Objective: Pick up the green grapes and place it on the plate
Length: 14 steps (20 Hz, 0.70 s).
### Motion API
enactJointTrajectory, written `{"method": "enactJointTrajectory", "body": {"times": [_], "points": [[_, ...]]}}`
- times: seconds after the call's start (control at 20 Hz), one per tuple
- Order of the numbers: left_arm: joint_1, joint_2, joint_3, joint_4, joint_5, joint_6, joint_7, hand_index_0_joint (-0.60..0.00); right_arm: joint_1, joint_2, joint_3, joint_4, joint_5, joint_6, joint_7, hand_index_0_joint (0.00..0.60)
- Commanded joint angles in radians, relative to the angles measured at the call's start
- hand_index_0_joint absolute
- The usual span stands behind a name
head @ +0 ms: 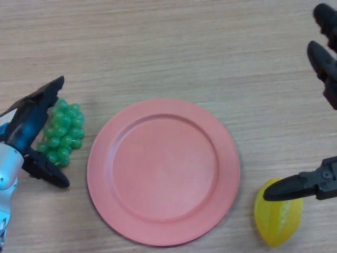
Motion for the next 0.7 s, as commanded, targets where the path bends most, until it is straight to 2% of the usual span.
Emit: {"method": "enactJointTrajectory", "body": {"times": [0.05, 0.1, 0.15, 0.2, 0.25, 0.3, 0.45, 0.5, 0.7], "points": [[-0.04, 0.047, 0.045, -0.035, 0.025, -0.073, 0.085, -0.05, -0.006, -0.044, -0.112, -0.05, 0.007, -0.164, -0.015, 0.0], [-0.043, 0.044, 0.048, -0.033, 0.02, -0.075, 0.087, -0.2, -0.004, -0.044, -0.115, -0.05, 0.007, -0.165, -0.014, 0.0], [-0.046, 0.043, 0.049, -0.03, 0.019, -0.079, 0.091, -0.3, -0.001, -0.043, -0.118, -0.05, 0.009, -0.166, -0.014, 0.0], [-0.048, 0.046, 0.049, -0.02, 0.035, -0.097, 0.118, -0.45, 0.004, -0.043, -0.126, -0.05, 0.014, -0.167, -0.014, 0.0], [-0.047, 0.051, 0.047, -0.008, 0.059, -0.12, 0.151, -0.55, 0.008, -0.042, -0.134, -0.05, 0.02, -0.168, -0.014, 0.0], [-0.041, 0.065, 0.044, 0.013, 0.099, -0.159, 0.186, -0.6, 0.012, -0.044, -0.142, -0.05, 0.03, -0.167, -0.017, 0.0], [-0.019, 0.094, 0.051, 0.043, 0.127, -0.236, 0.165, -0.6, 0.008, -0.052, -0.131, -0.05, 0.027, -0.161, -0.026, 0.0], [-0.002, 0.121, 0.07, 0.036, 0.152, -0.269, 0.173, -0.6, 0.007, -0.056, -0.128, -0.05, 0.028, -0.161, -0.028, 0.0], [0.051, 0.17, 0.147, -0.064, 0.185, -0.28, 0.151, -0.6, 0.0, -0.064, -0.107, -0.05, 0.03, -0.162, -0.038, 0.0]]}}
